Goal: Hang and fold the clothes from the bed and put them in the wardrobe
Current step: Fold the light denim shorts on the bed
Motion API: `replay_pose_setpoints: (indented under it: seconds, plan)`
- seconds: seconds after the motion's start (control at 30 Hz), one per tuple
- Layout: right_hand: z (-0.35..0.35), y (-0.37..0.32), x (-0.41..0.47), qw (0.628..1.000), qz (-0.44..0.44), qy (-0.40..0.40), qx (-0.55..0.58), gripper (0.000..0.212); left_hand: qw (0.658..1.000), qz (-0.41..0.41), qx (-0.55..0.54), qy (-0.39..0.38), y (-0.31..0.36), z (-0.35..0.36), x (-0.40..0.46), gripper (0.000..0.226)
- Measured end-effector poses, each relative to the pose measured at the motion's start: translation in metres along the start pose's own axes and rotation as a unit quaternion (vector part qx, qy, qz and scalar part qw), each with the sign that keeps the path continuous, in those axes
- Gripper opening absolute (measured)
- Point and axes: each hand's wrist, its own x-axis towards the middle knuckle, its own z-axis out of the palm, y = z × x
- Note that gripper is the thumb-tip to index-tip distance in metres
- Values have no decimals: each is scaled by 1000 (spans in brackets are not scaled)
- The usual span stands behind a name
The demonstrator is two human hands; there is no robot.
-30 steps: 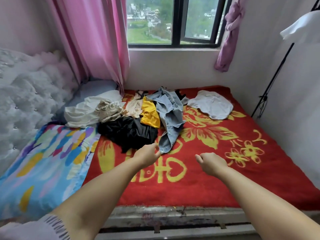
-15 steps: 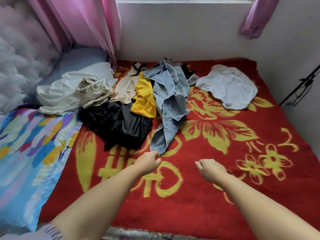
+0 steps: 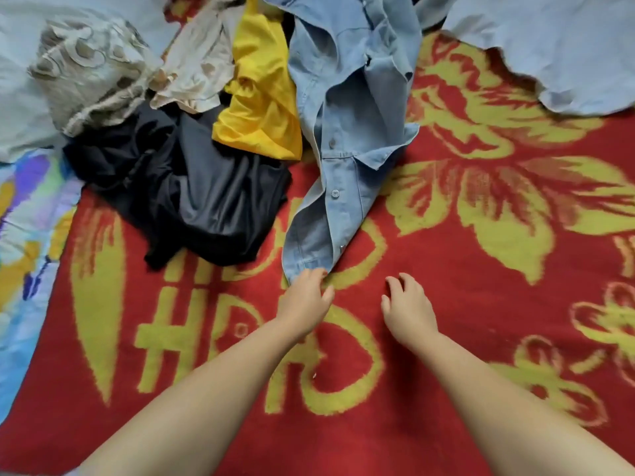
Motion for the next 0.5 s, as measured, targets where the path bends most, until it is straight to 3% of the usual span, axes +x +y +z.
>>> replay_pose_setpoints:
  seconds: [0.1,0.2,0.27,0.33,0.5]
  plan:
    - [37,17,5,990,-43,131,23,38,998,40,-17,47,-1,24,37,52]
    - [68,35,6,954,-120,273,23,43,995,43,24,81,3,43,69,54]
    - [77,39,14,945,-142,295,17,45,991,40,22,124,3,50,87,43]
    - [83,40,20,944,-141,297,16,46,983,35,-50,170,1,51,100,29]
    - [81,41,15,955,-123,271,2,47,956,-23,-236,171,8,26,95,20]
